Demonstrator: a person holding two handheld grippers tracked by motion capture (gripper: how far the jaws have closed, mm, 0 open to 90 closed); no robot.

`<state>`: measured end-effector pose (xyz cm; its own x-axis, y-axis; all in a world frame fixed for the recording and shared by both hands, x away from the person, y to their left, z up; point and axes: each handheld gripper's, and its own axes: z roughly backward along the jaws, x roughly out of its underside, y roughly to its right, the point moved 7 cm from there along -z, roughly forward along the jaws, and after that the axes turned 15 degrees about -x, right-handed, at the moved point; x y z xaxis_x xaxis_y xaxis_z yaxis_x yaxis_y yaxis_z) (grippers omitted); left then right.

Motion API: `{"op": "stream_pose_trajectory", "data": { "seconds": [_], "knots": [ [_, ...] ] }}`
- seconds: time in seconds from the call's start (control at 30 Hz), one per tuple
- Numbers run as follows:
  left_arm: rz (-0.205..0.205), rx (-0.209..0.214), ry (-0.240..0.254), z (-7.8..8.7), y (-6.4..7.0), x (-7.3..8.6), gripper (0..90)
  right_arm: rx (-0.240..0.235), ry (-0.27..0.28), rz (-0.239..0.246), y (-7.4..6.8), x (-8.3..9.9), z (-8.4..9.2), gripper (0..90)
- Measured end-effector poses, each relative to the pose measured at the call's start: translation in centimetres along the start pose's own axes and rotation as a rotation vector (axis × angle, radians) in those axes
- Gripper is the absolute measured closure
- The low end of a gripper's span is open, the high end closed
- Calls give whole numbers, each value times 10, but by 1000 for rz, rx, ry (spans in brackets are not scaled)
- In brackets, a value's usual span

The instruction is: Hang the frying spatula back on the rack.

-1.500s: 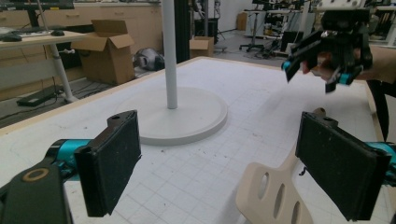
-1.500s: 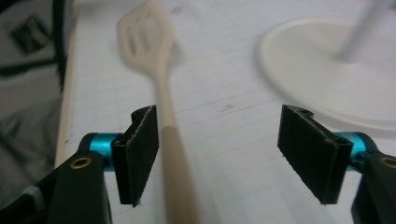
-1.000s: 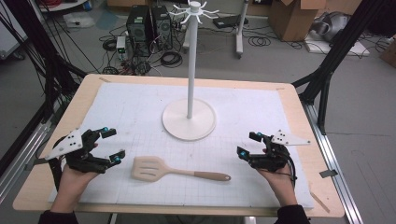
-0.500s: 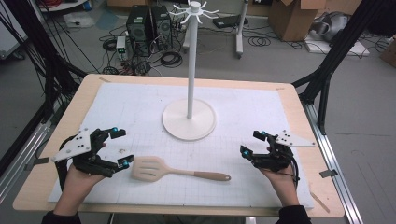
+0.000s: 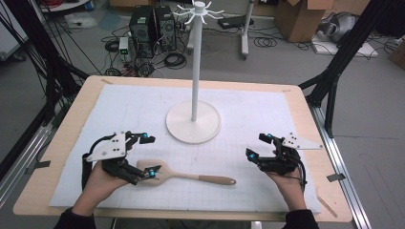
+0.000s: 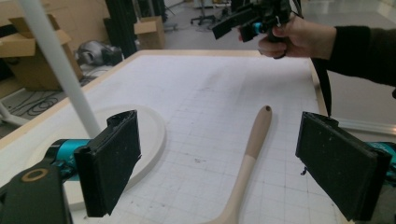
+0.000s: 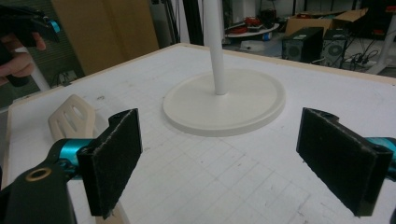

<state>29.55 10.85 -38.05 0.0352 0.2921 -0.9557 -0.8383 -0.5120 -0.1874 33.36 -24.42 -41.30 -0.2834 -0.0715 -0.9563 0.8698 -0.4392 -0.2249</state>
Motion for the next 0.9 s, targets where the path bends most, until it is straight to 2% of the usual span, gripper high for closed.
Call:
{"op": "stream_pose_trajectory", "data": {
  "seconds": [0.23, 0.33, 0.4, 0.57, 0.6, 0.67, 0.77, 0.9],
  "knots": [
    [-31, 63, -65, -27, 14, 2, 143, -6, -2, 6, 0, 0, -1, 134],
    [-45, 84, -90, -35, 18, 4, 143, -9, -3, 3, 0, 0, -1, 135],
    [-40, 90, -92, -38, 20, 5, 143, -11, -1, 5, 0, 0, -1, 134],
    [-84, 107, -171, -51, 28, 12, 147, -11, -1, 6, 0, 0, -1, 135],
    [-84, 107, -171, -51, 28, 12, 148, -13, -3, 2, 0, 0, -1, 134],
    [-104, 122, -217, -59, 33, 16, 151, -16, -4, 6, 0, 0, -2, 135],
    [-135, 120, -277, -67, 36, 21, 173, -19, -5, 11, 0, 0, -2, 135],
    [-167, 138, -341, -75, 43, 28, 217, -23, -4, 12, 0, 0, -2, 134]
  ]
}}
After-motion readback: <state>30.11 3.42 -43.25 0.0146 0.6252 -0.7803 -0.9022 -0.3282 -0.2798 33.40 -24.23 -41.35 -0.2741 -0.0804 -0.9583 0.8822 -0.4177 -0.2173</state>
